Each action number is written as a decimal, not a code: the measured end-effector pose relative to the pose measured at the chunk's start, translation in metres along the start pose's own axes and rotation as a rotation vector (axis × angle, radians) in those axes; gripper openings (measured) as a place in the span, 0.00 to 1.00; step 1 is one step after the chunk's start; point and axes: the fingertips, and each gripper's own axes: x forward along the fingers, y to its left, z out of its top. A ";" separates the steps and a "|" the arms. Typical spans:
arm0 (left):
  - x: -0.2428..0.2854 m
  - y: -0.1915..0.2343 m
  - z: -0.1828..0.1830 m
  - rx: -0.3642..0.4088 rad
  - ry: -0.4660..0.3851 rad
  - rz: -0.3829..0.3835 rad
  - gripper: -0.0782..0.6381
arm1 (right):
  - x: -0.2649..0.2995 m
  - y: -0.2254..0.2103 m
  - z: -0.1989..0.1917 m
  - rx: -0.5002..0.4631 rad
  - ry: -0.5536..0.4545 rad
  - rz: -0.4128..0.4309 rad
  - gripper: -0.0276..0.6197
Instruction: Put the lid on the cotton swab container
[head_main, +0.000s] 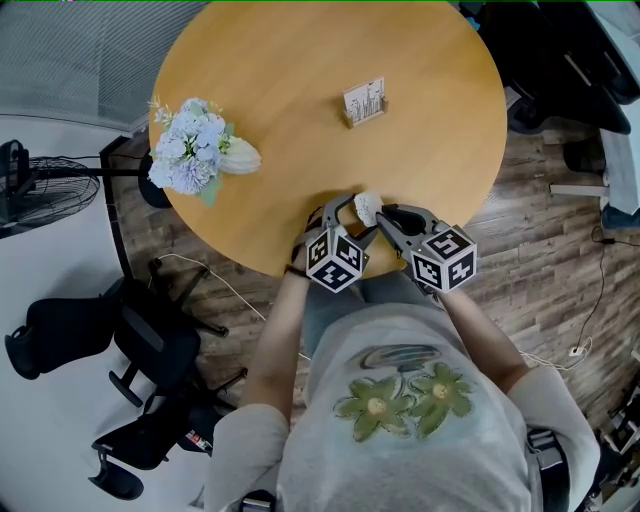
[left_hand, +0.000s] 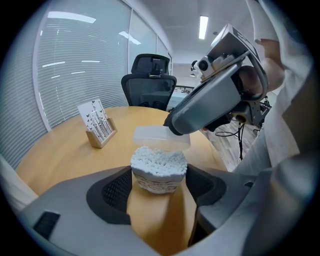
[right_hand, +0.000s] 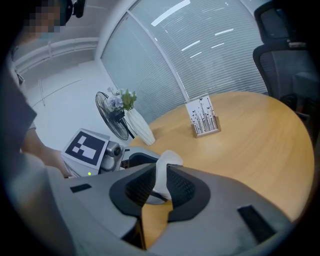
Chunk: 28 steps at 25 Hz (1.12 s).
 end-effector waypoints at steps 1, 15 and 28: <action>0.000 0.000 0.000 -0.001 0.000 0.000 0.59 | 0.000 0.000 0.000 -0.006 0.000 -0.005 0.15; 0.001 -0.001 0.000 0.000 0.003 -0.003 0.59 | 0.006 0.007 -0.003 -0.102 0.030 -0.048 0.15; 0.001 0.000 0.001 0.004 0.004 -0.004 0.59 | 0.017 0.008 -0.013 -0.156 0.093 -0.084 0.04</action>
